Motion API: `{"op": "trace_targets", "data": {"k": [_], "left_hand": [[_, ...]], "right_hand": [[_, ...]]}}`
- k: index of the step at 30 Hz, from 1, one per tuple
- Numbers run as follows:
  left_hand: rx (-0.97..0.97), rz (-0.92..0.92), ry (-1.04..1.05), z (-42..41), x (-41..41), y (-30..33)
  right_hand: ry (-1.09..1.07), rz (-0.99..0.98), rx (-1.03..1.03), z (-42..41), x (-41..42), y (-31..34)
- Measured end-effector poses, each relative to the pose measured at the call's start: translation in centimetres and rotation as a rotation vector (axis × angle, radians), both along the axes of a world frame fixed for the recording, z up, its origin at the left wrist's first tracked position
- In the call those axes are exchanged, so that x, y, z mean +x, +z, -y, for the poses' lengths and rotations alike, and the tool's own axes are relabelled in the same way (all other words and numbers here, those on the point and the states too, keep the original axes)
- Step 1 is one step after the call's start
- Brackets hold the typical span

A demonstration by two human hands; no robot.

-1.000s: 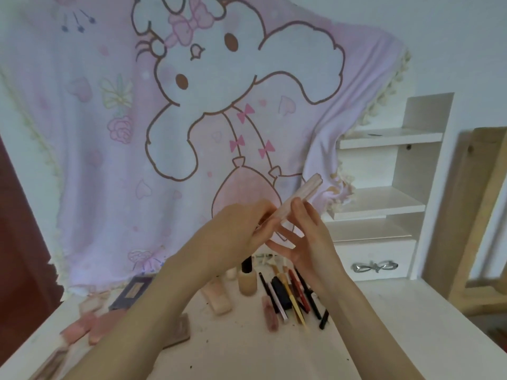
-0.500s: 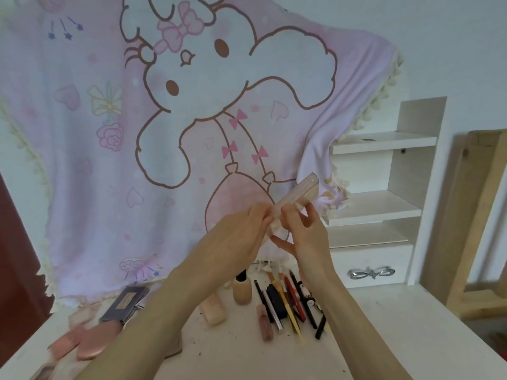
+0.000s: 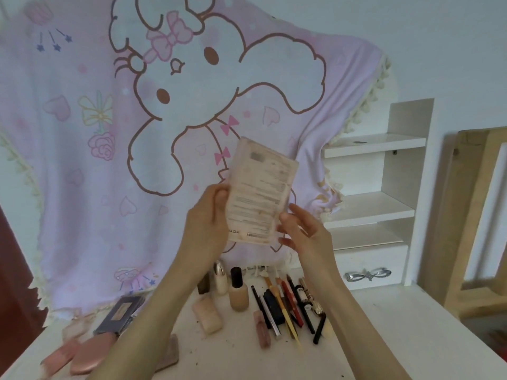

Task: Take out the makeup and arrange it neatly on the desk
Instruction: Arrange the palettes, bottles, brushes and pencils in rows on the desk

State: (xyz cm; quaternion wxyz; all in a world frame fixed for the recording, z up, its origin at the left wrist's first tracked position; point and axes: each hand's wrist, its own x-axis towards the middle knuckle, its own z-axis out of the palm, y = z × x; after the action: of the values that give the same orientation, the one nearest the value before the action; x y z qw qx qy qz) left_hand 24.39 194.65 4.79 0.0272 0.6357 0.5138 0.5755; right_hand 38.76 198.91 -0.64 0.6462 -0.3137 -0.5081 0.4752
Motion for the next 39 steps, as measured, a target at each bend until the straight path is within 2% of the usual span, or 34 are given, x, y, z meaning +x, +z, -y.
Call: {"op": "trace_targets", "data": {"k": [5,7,8,10,14,16,17,19,21,24,26,28,30,33,39], "left_hand": [[-0.176,0.504,-0.18,-1.1,-1.0,-2.1],[-0.196,0.629,-0.25,-1.3,-1.1,-2.4],[-0.182,0.629,-0.246,-1.4,-1.3,-2.5],[-0.111,0.458,-0.13,-1.5,-1.7,-2.5],[0.133,-0.263,0.152,-1.2,-2.1,-1.7],[0.078,-0.541,0.16,-1.2,-2.0,-1.0],[0.035,-0.592,0.142,-1.2,-1.8,-0.7],[0.016,-0.545,0.11,-1.4,-1.5,-0.6],[0.066,-0.468,0.113,-1.3,-0.9,-0.6],[0.173,-0.42,0.14,-1.1,-0.1,-1.0],[0.24,-0.437,0.168,-1.1,0.5,-1.3],[0.278,-0.441,0.161,-1.1,1.1,-1.6],[0.229,-0.382,0.075,-0.8,1.4,-1.8],[0.024,-0.245,-0.154,-0.4,1.3,-1.4],[-0.225,-0.246,-0.448,-1.0,0.5,-0.6]], "right_hand": [[0.105,0.1,0.036,0.1,-0.1,-0.2],[0.054,0.117,0.062,0.0,0.2,0.0],[0.008,0.146,0.086,-0.1,0.6,0.2],[-0.079,0.256,0.154,-0.7,1.6,0.6],[-0.1,0.548,0.356,-1.0,2.8,1.5],[-0.088,0.605,0.431,-0.9,2.7,1.7],[-0.088,0.584,0.437,-0.9,2.5,1.7],[-0.094,0.448,0.375,-0.9,2.2,1.7],[-0.08,0.288,0.228,-0.9,1.9,1.5],[0.166,0.06,-0.057,-0.7,1.2,1.1],[0.31,-0.12,-0.117,-0.7,0.6,0.8],[0.32,-0.257,-0.096,-0.9,0.1,0.8],[0.285,-0.297,-0.039,-1.2,-0.1,1.0],[0.227,-0.265,0.016,-1.2,0.2,1.0],[0.164,-0.122,0.076,-1.7,1.2,-0.2]]}}
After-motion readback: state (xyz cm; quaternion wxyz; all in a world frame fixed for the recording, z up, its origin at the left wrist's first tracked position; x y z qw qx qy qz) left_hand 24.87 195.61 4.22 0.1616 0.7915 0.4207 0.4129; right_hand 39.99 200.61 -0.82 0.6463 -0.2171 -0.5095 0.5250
